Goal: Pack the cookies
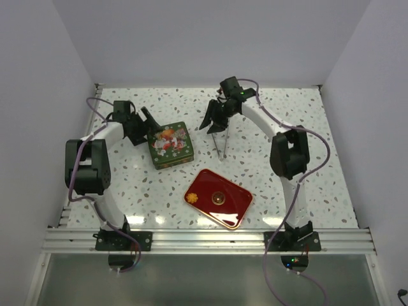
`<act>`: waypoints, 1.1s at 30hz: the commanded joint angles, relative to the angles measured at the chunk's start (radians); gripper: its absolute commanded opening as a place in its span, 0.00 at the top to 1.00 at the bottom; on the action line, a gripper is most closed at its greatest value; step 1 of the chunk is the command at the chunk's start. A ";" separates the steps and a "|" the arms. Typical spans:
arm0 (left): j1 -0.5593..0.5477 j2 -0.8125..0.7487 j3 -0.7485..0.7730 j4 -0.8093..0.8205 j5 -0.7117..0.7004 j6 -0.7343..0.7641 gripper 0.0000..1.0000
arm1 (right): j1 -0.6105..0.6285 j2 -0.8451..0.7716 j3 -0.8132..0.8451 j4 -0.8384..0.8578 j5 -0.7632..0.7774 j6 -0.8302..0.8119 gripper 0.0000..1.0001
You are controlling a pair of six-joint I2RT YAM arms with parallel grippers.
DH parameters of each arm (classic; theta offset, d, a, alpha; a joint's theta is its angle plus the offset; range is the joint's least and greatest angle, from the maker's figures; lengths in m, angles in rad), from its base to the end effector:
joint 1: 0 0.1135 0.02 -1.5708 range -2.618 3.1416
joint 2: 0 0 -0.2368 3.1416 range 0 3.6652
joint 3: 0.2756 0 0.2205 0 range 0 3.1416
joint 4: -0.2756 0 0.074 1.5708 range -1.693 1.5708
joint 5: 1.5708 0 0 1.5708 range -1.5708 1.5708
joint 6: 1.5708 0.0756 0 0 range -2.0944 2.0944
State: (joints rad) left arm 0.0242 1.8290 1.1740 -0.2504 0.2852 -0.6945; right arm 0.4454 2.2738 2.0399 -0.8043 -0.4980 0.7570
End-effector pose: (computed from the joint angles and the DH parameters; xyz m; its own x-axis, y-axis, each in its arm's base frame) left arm 0.3762 -0.0122 0.1455 -0.7006 -0.6313 -0.3327 -0.3877 0.7282 -0.5652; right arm 0.4038 0.2328 0.1824 -0.9754 0.2029 -0.0865 0.0997 0.7552 0.6478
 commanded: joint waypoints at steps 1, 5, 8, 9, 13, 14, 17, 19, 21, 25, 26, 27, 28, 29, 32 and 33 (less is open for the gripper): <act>0.008 0.035 0.024 -0.027 -0.032 0.024 0.02 | 0.070 -0.177 -0.092 -0.082 0.124 -0.108 0.57; 0.010 0.056 0.042 -0.030 -0.037 0.027 0.02 | 0.229 -0.223 -0.179 -0.122 0.183 -0.145 0.84; 0.011 0.070 0.056 -0.032 -0.035 0.024 0.02 | 0.298 -0.241 -0.266 -0.049 0.190 -0.096 0.92; 0.011 0.073 0.061 -0.033 -0.035 0.026 0.02 | 0.311 -0.240 -0.280 -0.029 0.178 -0.079 0.94; 0.011 0.095 0.113 -0.055 -0.043 0.026 0.02 | 0.375 -0.168 -0.212 -0.042 0.180 -0.077 0.98; 0.014 0.104 0.122 -0.061 -0.046 0.024 0.02 | 0.383 -0.148 -0.161 -0.067 0.184 -0.081 0.99; 0.023 0.115 0.164 -0.085 -0.050 0.024 0.02 | 0.394 -0.085 -0.095 -0.073 0.196 -0.078 1.00; 0.031 0.110 0.185 -0.098 -0.053 0.027 0.02 | 0.394 -0.050 -0.070 -0.076 0.232 -0.073 1.00; 0.040 0.104 0.200 -0.105 -0.055 0.027 0.02 | 0.392 -0.013 -0.029 -0.091 0.251 -0.076 1.00; 0.051 0.105 0.251 -0.154 -0.073 0.029 0.02 | 0.392 0.053 0.037 -0.105 0.311 -0.078 1.00; 0.051 0.102 0.263 -0.162 -0.087 0.030 0.02 | 0.392 0.065 0.066 -0.108 0.335 -0.079 1.00; 0.052 0.093 0.280 -0.165 -0.092 0.036 0.02 | 0.391 0.079 0.083 -0.110 0.346 -0.079 1.00; 0.051 0.075 0.286 -0.164 -0.095 0.041 0.02 | 0.388 0.107 0.103 -0.113 0.352 -0.082 1.00; 0.051 0.063 0.291 -0.161 -0.098 0.049 0.02 | 0.385 0.124 0.143 -0.119 0.349 -0.082 1.00; 0.051 0.012 0.299 -0.181 -0.119 0.076 0.02 | 0.366 0.157 0.201 -0.128 0.342 -0.073 1.00; 0.051 -0.003 0.279 -0.175 -0.121 0.084 0.02 | 0.362 0.158 0.206 -0.124 0.345 -0.071 1.00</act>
State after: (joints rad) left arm 0.0711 1.9167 1.4311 -0.3996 0.1944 -0.6601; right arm 0.8337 2.4184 2.1754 -0.9215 -0.1978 0.6735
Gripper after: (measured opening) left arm 0.980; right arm 0.009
